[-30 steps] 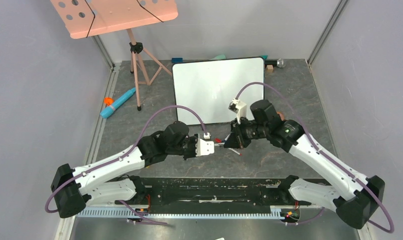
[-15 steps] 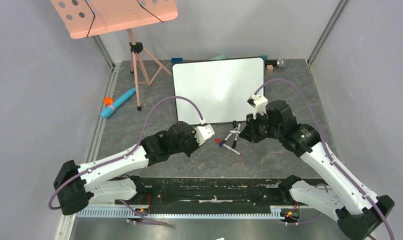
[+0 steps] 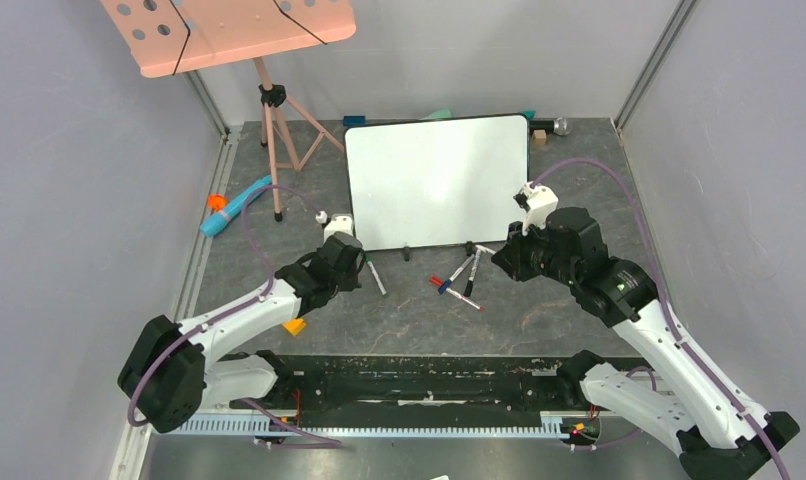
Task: Write a sentence on the whiteboard
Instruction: Place the pen cap at the center of the board.
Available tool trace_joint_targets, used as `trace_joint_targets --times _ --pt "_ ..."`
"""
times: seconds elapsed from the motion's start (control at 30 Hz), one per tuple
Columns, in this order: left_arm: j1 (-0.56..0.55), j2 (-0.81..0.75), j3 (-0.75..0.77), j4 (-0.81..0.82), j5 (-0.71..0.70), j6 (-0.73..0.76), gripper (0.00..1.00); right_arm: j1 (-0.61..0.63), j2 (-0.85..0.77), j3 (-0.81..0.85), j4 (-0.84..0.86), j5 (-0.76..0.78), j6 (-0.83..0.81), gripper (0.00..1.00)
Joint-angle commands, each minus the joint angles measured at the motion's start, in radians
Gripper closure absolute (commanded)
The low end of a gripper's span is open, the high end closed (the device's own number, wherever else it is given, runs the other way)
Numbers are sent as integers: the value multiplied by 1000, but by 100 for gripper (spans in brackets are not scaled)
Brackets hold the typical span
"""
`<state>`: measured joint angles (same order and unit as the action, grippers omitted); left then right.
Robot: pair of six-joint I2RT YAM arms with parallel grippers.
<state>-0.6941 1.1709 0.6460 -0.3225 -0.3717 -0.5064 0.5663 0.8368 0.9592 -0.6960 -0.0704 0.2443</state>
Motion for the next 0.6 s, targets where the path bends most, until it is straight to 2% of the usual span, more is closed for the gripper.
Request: trace_joint_targets --times 0.0,0.3,0.37,0.47,0.57 --pt "32 -9 -64 52 -58 -156 98 0 -15 -11 55 22 8 100" --pt "66 31 -155 163 1 -194 97 -2 -21 -45 93 -6 16 100" --pt "69 30 -165 183 16 -202 92 -2 -24 -48 94 1 13 100" --pt "81 30 -175 189 17 -215 76 -2 -29 -48 92 25 8 100" --pt "93 28 -188 197 26 -222 72 -2 -32 -47 90 42 8 100"
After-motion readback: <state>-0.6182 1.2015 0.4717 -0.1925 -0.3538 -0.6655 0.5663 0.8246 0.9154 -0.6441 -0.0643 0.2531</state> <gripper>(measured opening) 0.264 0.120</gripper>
